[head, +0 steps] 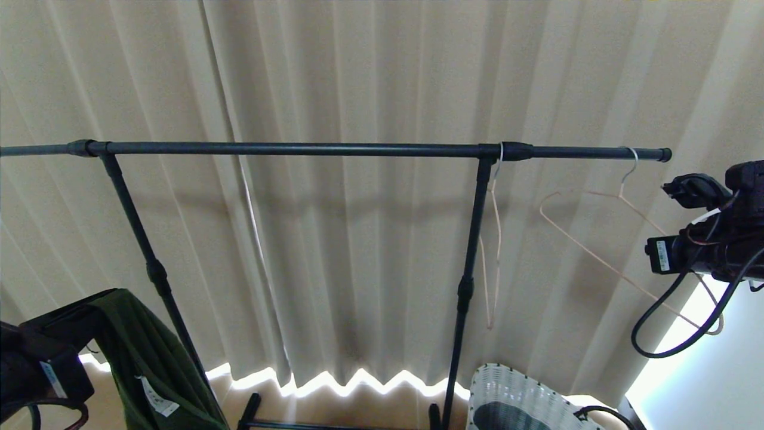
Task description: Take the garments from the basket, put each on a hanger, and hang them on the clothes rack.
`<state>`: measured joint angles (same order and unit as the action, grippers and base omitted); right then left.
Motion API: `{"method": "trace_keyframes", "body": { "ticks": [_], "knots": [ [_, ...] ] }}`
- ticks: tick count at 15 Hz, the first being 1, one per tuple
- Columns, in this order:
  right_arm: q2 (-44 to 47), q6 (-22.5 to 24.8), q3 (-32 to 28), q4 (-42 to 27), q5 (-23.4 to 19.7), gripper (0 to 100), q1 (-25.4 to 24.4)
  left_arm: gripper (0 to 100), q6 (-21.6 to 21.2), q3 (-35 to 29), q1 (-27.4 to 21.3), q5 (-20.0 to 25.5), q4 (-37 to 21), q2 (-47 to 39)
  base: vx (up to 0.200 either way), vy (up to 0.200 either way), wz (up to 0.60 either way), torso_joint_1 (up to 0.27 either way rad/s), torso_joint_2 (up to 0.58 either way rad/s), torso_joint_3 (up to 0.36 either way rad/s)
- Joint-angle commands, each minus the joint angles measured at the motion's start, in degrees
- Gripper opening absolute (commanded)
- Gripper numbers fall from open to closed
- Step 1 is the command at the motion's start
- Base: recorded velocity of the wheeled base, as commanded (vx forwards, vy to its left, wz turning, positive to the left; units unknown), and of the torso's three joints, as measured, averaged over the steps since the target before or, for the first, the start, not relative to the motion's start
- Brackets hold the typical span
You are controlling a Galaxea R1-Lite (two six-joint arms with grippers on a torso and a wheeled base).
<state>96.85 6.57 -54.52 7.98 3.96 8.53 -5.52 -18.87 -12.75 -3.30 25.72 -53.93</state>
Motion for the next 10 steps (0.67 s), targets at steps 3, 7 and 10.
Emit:
{"method": "trace_keyframes", "body": {
  "ticks": [3, 7, 10],
  "knots": [
    [-5.45, -0.07, 1.34, 0.10, -0.45, 0, -0.01, 0, -0.01, 0.06, 0.01, -0.04, 0.03, 0.05, 0.000, 0.000, 0.00, 0.000, 0.00, 0.000],
    [-11.16, 0.02, 7.32, 3.88, -0.45, 0, -0.27, 0, -0.10, 0.15, 0.01, -0.04, 0.03, 0.05, 0.000, 0.000, 0.00, 0.000, 0.00, 0.000],
    [-15.47, 0.37, 14.09, 8.89, -0.36, 0, -0.36, 0, -0.10, 0.24, 0.10, -0.04, 0.82, 0.14, 0.000, 0.000, 0.00, 0.000, 0.00, 0.000]
  ]
}}
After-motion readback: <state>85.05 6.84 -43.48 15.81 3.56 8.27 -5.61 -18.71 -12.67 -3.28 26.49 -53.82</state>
